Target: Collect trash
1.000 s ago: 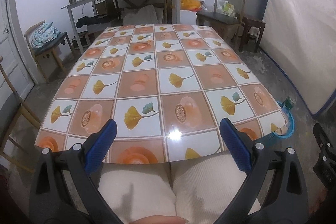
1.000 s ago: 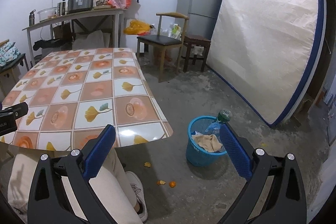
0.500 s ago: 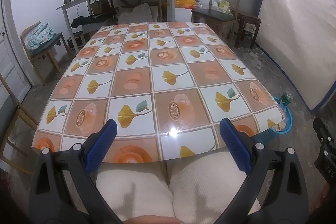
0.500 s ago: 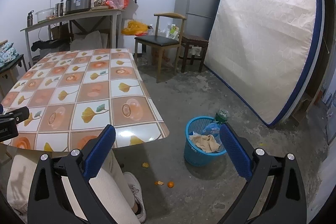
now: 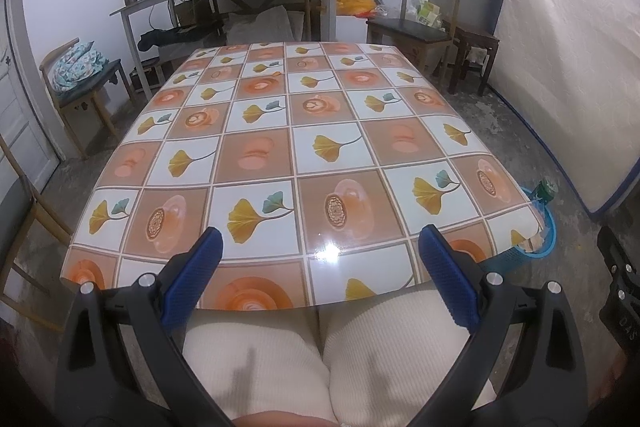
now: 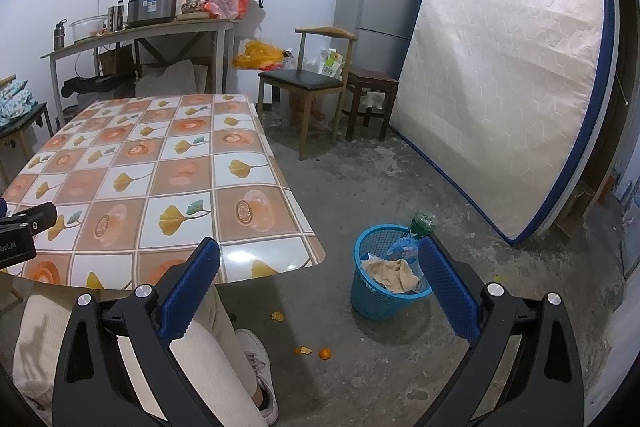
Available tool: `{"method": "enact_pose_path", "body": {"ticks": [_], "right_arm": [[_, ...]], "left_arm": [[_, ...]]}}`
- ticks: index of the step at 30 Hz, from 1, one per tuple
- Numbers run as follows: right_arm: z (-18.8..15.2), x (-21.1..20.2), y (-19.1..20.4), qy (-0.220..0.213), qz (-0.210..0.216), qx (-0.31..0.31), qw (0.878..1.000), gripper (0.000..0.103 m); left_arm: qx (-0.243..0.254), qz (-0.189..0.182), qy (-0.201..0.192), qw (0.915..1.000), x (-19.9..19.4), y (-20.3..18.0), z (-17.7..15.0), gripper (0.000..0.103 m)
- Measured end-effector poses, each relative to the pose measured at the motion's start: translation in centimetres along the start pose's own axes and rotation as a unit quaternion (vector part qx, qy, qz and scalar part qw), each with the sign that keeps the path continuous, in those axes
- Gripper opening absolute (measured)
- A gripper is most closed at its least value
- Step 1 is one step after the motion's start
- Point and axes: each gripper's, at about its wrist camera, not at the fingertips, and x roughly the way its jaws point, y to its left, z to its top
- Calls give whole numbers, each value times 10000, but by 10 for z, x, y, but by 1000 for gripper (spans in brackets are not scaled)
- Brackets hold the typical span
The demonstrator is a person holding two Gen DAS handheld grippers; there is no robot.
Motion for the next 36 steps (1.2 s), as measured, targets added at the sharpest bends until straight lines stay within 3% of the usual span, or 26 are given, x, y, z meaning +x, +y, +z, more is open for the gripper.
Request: {"method": "enact_pose_path", "body": {"ticks": [36], "right_arm": [[8,-6,2,-104,19,-24,9999,96]], "left_arm": [[-82,55,-11,10000,-1,6,-1,94]]}}
